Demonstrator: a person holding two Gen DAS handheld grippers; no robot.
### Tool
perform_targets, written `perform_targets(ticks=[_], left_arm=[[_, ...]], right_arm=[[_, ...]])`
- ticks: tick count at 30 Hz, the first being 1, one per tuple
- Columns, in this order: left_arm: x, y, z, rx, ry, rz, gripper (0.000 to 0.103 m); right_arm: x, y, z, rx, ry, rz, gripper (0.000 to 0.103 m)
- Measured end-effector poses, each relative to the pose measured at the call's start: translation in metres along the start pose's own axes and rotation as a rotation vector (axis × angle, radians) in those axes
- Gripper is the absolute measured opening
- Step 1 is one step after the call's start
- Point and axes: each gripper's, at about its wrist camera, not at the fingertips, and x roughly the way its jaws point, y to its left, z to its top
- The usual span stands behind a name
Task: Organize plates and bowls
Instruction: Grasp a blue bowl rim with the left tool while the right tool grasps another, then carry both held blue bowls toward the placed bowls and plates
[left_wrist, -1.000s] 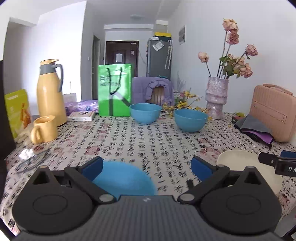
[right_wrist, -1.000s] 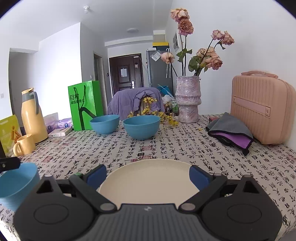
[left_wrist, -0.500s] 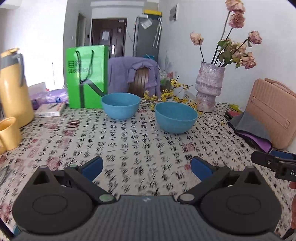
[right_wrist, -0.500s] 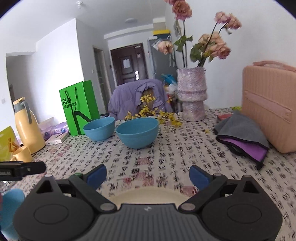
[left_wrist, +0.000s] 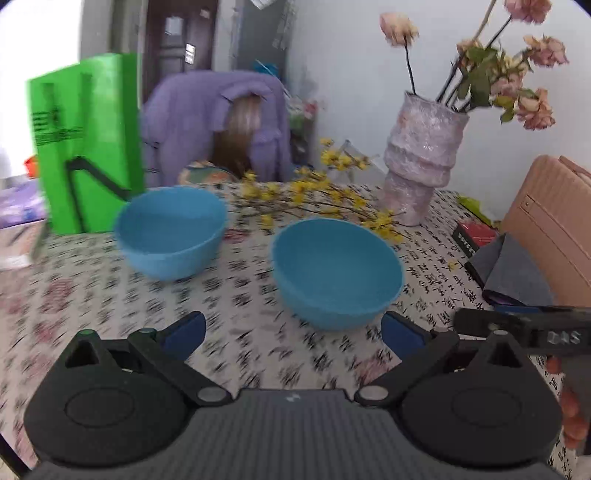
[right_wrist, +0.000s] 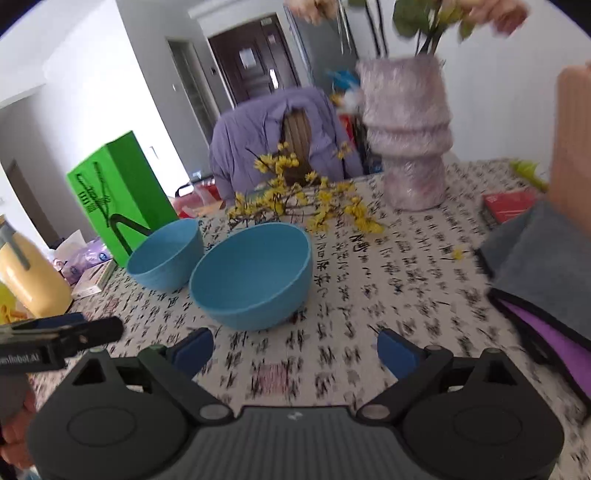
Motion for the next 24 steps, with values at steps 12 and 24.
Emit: perform_targets(ticks=[12, 24], left_arm=[[0.115, 0.019, 0.032, -0.182, 0.114, 0.004, 0.02], [0.089, 0.009, 0.017, -0.191, 0.171, -0.039, 0.013]], right_arm=[[0.109, -0.02, 0.043, 0.152, 0.121, -0.018, 0.036], [0.084, -0.019, 0.032, 0.15, 0.133, -0.015, 0.013]])
